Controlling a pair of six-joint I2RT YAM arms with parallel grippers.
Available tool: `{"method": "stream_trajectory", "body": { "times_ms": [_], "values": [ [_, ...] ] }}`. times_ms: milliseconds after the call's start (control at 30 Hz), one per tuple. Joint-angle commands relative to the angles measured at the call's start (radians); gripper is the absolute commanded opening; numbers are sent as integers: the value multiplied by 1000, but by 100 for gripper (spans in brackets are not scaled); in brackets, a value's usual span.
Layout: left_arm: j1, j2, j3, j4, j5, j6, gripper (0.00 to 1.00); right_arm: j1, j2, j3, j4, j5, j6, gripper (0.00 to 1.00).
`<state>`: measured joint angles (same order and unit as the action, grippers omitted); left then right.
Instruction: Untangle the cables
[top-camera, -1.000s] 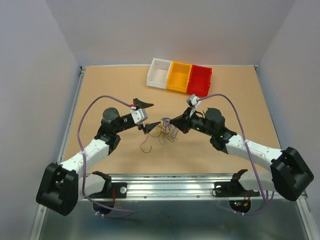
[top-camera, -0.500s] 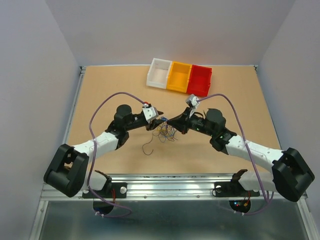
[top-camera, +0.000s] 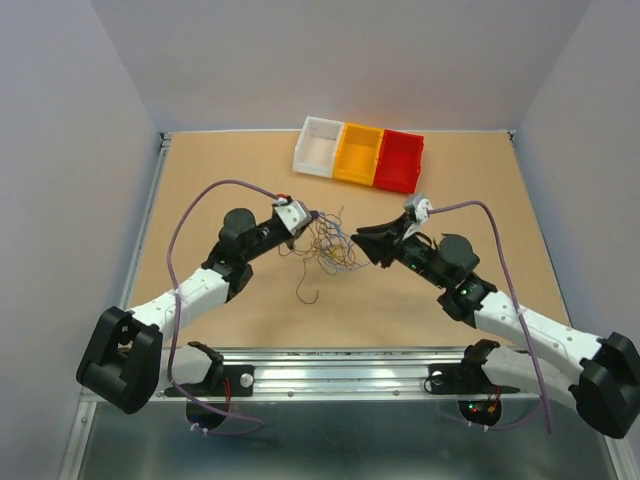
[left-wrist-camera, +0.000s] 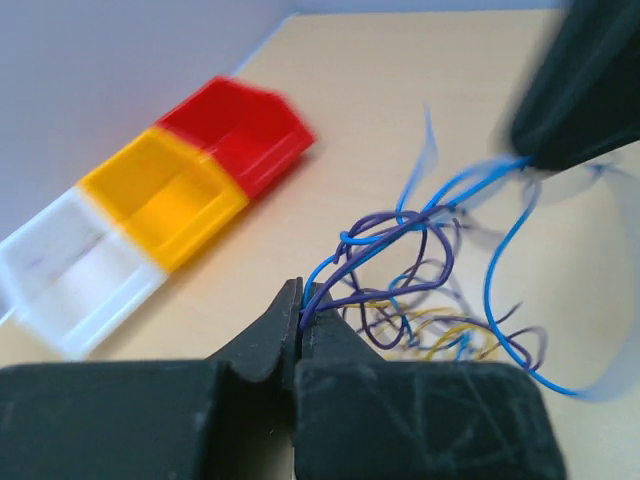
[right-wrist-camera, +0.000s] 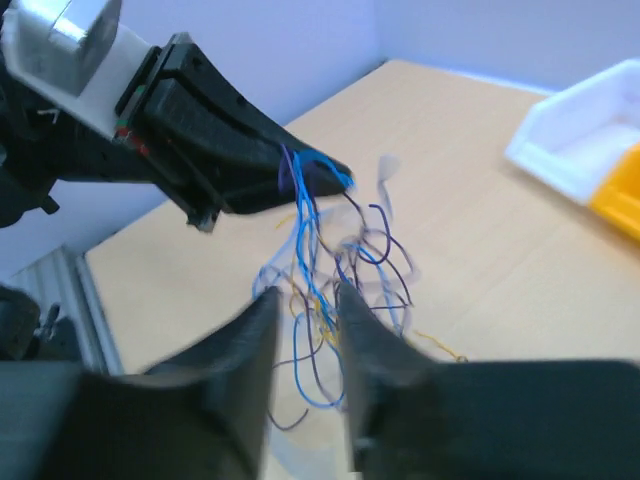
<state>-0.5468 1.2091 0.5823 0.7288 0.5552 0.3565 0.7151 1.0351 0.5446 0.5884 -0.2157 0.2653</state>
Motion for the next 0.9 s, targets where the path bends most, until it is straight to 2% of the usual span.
{"method": "stream_trajectory", "body": {
  "times_ms": [0, 33, 100, 133, 233, 333, 467, 600, 700, 733, 800, 833, 867],
  "values": [
    [152, -71, 13, 52, -187, -94, 0, -8, -158, -75, 28, 203, -31, 49],
    [181, -94, 7, 47, -132, -105, 0, -8, -179, -89, 21, 211, -53, 65],
    [186, -118, 2, 35, -69, -102, 0, -8, -178, -89, 7, 185, -92, 73],
    [188, -129, 4, 24, 65, -94, 0, -8, -159, -90, 7, 109, -147, 78],
    [159, -186, 30, -17, 277, -102, 0, -8, -94, -103, 58, -69, -253, 80],
    [119, -213, 126, -124, 259, -99, 0, -6, 0, -101, 161, -96, -256, 80],
    [96, -233, 163, -127, 252, -119, 0, -8, 113, -72, 273, -106, -247, 79],
    [73, -218, 203, -127, 262, -148, 0, -6, 238, -61, 486, -158, -203, 80],
    [62, -189, 244, -127, 282, -171, 0, -6, 330, 18, 499, -237, -161, 79],
    [55, -175, 269, -127, 287, -183, 0, -6, 395, 52, 525, -295, -143, 69],
    [51, -166, 297, -127, 272, -185, 0, -6, 450, 80, 559, -312, -121, 47],
    [48, -166, 309, -127, 241, -185, 0, -6, 488, 95, 559, -300, -109, 29],
    [47, -169, 338, -129, 206, -180, 0, -6, 499, 97, 559, -285, -107, 27]
  ]
}}
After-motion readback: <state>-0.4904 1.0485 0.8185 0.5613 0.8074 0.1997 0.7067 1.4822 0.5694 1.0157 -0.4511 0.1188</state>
